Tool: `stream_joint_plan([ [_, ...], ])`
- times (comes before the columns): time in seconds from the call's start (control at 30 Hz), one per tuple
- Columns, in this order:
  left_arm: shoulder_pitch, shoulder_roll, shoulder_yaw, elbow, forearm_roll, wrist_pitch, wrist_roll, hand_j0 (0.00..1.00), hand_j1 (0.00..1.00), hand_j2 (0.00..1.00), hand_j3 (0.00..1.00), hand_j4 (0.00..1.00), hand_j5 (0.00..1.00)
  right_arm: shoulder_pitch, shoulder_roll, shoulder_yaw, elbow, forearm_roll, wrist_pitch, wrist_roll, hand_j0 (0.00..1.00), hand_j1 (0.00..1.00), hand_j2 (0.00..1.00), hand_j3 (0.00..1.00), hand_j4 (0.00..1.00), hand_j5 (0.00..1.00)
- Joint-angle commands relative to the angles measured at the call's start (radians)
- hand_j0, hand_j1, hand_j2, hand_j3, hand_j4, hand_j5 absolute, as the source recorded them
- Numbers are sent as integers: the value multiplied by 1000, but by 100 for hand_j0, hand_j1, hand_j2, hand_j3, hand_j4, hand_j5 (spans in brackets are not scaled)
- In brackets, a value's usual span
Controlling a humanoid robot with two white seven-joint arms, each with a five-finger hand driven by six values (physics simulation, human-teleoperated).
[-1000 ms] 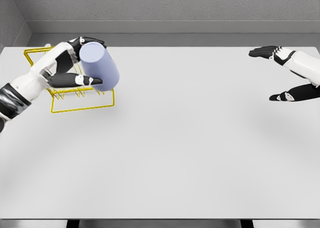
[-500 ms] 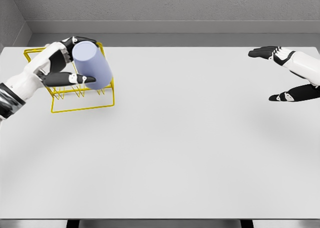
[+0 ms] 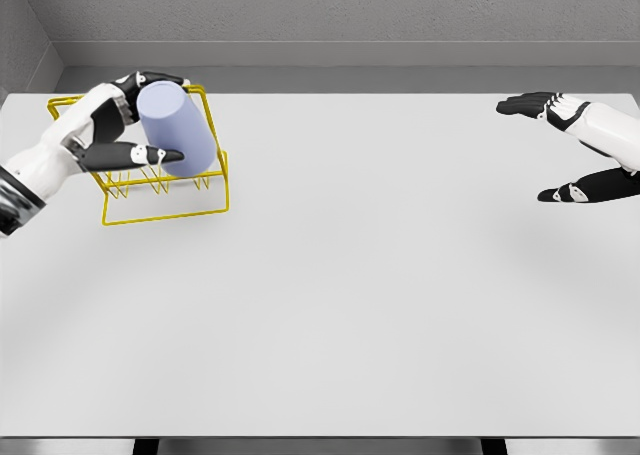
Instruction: Place the cup on the cup holder with both arms
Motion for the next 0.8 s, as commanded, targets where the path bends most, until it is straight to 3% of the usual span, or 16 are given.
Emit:
stream_joint_plan([
  [0.0, 0, -1, 2, 12, 3, 0, 0, 73, 73, 73, 73, 73, 73, 0, -1, 0, 0, -8, 3, -1, 100, 100, 100, 100, 100, 100],
  [0.07, 2, -1, 2, 10, 3, 0, 0, 76, 76, 76, 76, 76, 76, 0, -1, 0, 0, -8, 3, -1, 100, 100, 100, 100, 100, 100],
  [0.17, 0, 0, 2, 10, 2, 2, -1, 91, 91, 91, 91, 91, 91, 0, -1, 0, 0, -8, 3, -1, 100, 100, 100, 100, 100, 100],
  [0.63, -2, -4, 2, -5, 3, -1, 0, 89, 89, 89, 89, 89, 89, 0, -1, 0, 3, -8, 3, -1, 100, 100, 100, 100, 100, 100],
  [0.77, 28, 2, 2, -36, 3, -124, 0, 90, 90, 90, 90, 90, 90, 0, -1, 0, 3, -8, 3, -1, 100, 100, 100, 100, 100, 100],
])
